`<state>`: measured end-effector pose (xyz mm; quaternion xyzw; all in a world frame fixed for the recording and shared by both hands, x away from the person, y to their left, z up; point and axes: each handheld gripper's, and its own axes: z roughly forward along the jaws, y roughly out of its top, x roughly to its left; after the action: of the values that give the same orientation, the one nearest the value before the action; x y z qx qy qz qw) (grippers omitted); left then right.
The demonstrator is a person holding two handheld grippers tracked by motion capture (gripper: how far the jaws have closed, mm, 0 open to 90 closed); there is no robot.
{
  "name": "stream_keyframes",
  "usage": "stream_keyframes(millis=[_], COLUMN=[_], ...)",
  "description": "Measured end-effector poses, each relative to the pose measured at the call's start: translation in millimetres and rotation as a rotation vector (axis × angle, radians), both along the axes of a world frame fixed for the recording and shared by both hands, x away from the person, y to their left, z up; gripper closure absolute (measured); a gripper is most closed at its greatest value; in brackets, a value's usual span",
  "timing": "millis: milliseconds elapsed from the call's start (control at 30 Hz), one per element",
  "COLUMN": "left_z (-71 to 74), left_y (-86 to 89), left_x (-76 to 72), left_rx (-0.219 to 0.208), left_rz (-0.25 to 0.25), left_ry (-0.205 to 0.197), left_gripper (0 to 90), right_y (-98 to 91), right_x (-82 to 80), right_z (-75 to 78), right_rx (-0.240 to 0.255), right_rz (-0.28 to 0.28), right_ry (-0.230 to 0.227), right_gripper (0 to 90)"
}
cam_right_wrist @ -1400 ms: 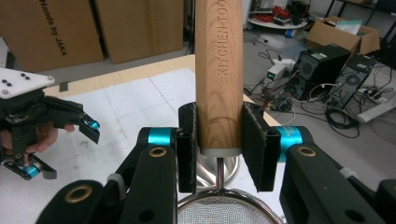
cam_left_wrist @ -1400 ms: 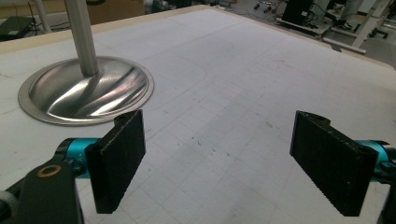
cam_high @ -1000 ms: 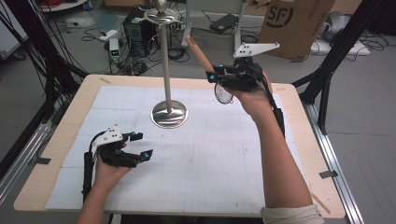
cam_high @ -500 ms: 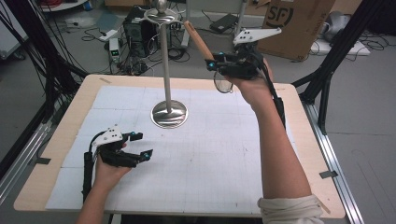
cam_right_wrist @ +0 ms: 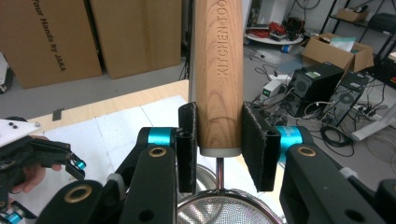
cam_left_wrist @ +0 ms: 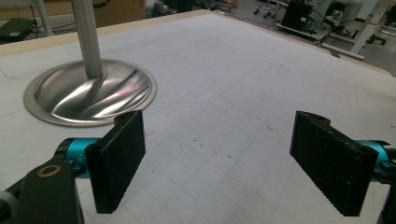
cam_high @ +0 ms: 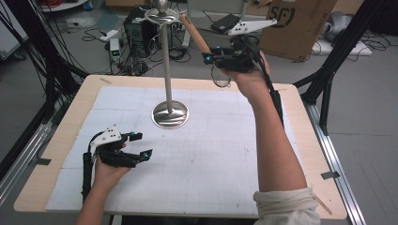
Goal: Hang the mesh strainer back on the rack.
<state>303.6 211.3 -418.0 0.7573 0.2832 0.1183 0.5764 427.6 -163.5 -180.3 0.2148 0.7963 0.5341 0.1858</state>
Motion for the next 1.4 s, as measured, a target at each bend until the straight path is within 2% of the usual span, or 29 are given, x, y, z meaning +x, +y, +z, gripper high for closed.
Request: stream_keyframes(millis=[200,333,600,800,967,1000,1167,1200,1400], left_z=[0.1,-0.1,0.5,0.2,0.3,0.3,0.3,0.3,0.7], left_y=[0.4,0.0,0.9,0.9,0.8,0.7,0.8,0.9,1.5], left_x=[0.2,0.1,-0.2,0.0,-0.1,-0.1,-0.1,-0.1,-0.1], left_rx=[-0.001,-0.001,0.000,-0.003,-0.003,-0.005,-0.006,-0.006,-0.010], left_rz=[-0.003,-0.001,0.000,0.003,0.002,0.003,0.002,0.001,0.000], left_ry=[-0.001,0.000,0.000,0.001,0.000,0.000,0.002,0.002,-0.001], left_gripper=[18.7,18.7,18.7,18.7,18.7,18.8,18.7,18.7,18.8], right_y=[-0.1,-1.1,8.6,14.5,22.2,24.7,37.7,40.5,50.5], right_x=[2.2,3.7,6.2,8.0,10.1,9.5,12.6,12.3,15.8], right_z=[-0.9,-2.3,-7.6,-10.5,-14.0,-14.9,-19.5,-20.6,-24.1], right_rx=[0.009,0.005,-0.013,-0.022,-0.033,-0.034,-0.057,-0.057,-0.061], right_rz=[-0.014,-0.019,0.001,0.010,0.011,0.005,0.002,-0.006,-0.020], right_ry=[0.000,0.015,0.029,0.021,0.010,0.023,0.023,0.041,0.043], right_gripper=[68.6,68.6,68.6,68.6,68.6,68.5,68.5,68.5,68.4])
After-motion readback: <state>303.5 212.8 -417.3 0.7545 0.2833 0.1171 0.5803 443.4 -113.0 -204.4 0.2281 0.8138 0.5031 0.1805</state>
